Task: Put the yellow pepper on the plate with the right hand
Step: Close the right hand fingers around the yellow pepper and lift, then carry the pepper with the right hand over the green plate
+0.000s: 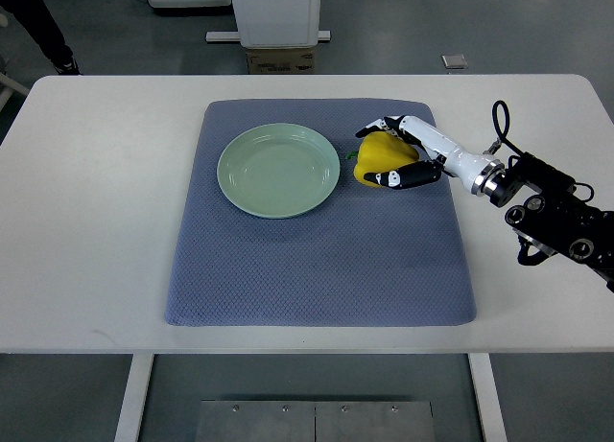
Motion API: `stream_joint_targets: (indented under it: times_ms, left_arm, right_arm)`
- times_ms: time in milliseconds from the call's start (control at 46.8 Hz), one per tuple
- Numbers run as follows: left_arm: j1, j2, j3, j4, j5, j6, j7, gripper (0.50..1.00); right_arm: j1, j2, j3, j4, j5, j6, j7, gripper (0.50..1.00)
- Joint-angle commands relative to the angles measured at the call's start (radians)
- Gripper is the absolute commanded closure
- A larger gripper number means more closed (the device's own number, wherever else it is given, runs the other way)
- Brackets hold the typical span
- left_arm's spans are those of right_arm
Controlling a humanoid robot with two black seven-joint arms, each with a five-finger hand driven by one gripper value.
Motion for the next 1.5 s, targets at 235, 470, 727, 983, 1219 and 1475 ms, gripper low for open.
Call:
stream_joint_targets:
  times_ms: [235, 470, 727, 983, 1219, 1475]
  left_arm:
    - [0.0, 0.0, 0.0, 0.0, 0.0, 0.0, 0.0, 0.5]
    - [0.0, 0.0, 0.0, 0.0, 0.0, 0.0, 0.0, 0.5]
    - [0.0, 0.0, 0.0, 0.0, 0.0, 0.0, 0.0, 0.5]
    - [0.0, 0.0, 0.0, 0.0, 0.0, 0.0, 0.0, 0.5]
    - [0.0, 0.0, 0.0, 0.0, 0.0, 0.0, 0.0, 0.5]
    - [0.0, 0.0, 0.0, 0.0, 0.0, 0.0, 0.0, 0.5]
  right_arm:
    - [0.088, 0.075, -0.001, 0.002, 0.016, 0.002, -0.056, 1.0]
    - [0.123, 0.167, -0.013, -0.001, 0.013, 0.002, -0.082, 1.0]
    - [0.146, 0.265, -0.047, -0.021, 0.013, 0.0, -0.1, 1.0]
    - [0.158, 0.296, -0.081, -0.065, 0.011, -0.003, -0.137, 1.0]
    - [0.16, 0.296, -0.083, -0.099, 0.008, -0.007, -0.211, 1.0]
    - [0.158, 0.296, -0.084, -0.096, 0.007, -0.007, -0.281, 1.0]
